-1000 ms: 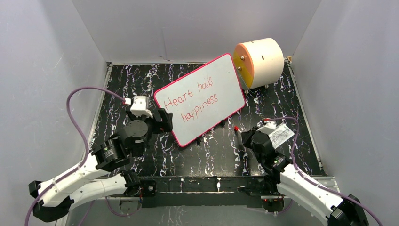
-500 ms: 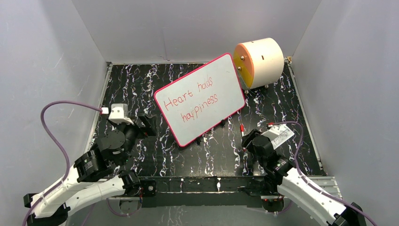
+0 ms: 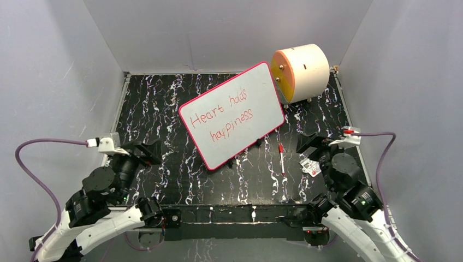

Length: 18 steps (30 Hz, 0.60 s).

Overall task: Write a sentence on the whiteboard
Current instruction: Reset both arms

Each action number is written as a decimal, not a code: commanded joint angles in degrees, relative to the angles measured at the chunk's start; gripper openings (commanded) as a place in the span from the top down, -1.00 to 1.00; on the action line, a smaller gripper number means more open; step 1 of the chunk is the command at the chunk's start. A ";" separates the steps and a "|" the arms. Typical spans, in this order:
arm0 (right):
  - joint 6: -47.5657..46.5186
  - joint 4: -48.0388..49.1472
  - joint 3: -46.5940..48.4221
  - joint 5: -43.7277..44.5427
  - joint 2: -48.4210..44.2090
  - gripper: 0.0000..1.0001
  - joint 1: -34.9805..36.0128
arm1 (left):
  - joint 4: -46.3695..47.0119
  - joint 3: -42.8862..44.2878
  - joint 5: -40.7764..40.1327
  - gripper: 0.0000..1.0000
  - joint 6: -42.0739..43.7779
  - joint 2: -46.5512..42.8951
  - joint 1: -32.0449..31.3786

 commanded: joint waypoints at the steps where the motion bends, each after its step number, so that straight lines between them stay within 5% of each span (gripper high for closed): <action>1: -10.92 -4.17 6.46 2.42 -0.47 -0.97 -0.13 | 0.24 -0.81 -1.24 -0.85 1.88 -2.65 0.15; 18: -21.54 0.28 4.04 3.62 -10.57 -0.97 -0.16 | 2.99 -3.92 -2.88 -0.86 3.86 -5.09 0.24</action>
